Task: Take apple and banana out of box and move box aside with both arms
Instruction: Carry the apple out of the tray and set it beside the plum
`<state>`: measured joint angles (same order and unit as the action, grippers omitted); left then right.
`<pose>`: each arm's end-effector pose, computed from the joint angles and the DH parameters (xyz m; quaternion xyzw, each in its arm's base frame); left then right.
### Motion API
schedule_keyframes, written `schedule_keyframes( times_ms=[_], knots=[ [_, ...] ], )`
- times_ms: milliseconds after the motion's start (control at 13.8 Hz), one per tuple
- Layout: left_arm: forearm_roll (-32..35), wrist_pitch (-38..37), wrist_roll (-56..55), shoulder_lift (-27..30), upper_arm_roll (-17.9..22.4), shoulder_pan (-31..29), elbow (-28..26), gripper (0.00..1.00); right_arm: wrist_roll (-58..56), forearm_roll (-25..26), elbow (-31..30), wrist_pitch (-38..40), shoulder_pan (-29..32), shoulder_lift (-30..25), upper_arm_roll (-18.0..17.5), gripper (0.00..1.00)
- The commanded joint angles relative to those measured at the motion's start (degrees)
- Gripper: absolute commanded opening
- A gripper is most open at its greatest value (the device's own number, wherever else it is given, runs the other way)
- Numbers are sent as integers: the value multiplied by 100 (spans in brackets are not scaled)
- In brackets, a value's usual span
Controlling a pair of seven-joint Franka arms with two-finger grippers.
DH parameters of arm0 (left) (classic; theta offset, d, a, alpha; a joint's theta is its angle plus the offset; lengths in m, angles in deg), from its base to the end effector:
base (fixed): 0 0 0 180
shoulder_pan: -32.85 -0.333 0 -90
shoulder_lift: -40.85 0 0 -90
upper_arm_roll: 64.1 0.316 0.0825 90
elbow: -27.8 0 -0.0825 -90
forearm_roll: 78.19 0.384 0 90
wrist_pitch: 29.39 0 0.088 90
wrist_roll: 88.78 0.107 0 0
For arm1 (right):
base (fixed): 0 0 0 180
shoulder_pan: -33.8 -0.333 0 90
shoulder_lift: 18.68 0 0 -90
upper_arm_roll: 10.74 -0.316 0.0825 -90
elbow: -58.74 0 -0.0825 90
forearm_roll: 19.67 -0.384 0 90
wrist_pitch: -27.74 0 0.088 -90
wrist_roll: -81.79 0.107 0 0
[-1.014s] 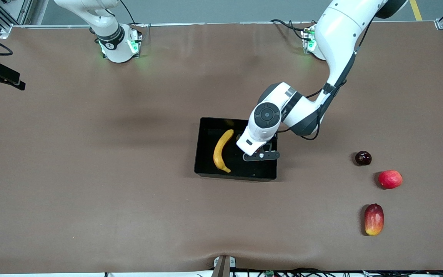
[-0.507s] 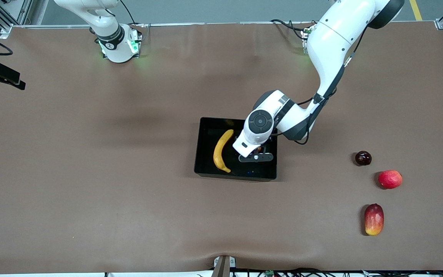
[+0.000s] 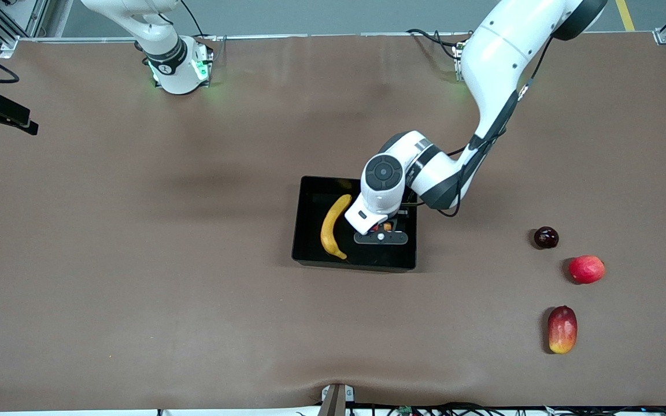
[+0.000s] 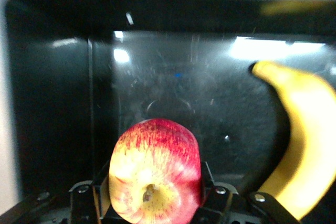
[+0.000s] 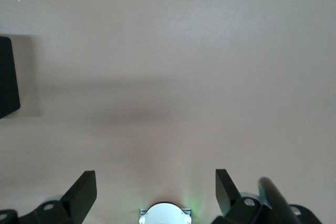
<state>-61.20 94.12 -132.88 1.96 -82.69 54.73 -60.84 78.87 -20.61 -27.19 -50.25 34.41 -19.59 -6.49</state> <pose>0.5618 -0.4188 0.2644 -0.9995 0.0203 -0.0037 0.0248 0.5254 -0.0430 0.6488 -0.9980 0.0156 0.0606 0.0128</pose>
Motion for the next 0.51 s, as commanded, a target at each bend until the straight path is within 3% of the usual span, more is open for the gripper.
schedule_keyframes(
  times_ms=[0,145,434],
  knots=[
    [138,-502,76,609,39,-114,248,0,-41,32,-56,38,-17,-120,24,100],
    [59,-845,478,777,-5,-464,539,0,-41,32,-56,38,-17,-120,15,100],
    [-152,-1232,1787,1059,-23,-1448,558,0,-41,32,-56,38,-26,-120,15,100]
  ],
)
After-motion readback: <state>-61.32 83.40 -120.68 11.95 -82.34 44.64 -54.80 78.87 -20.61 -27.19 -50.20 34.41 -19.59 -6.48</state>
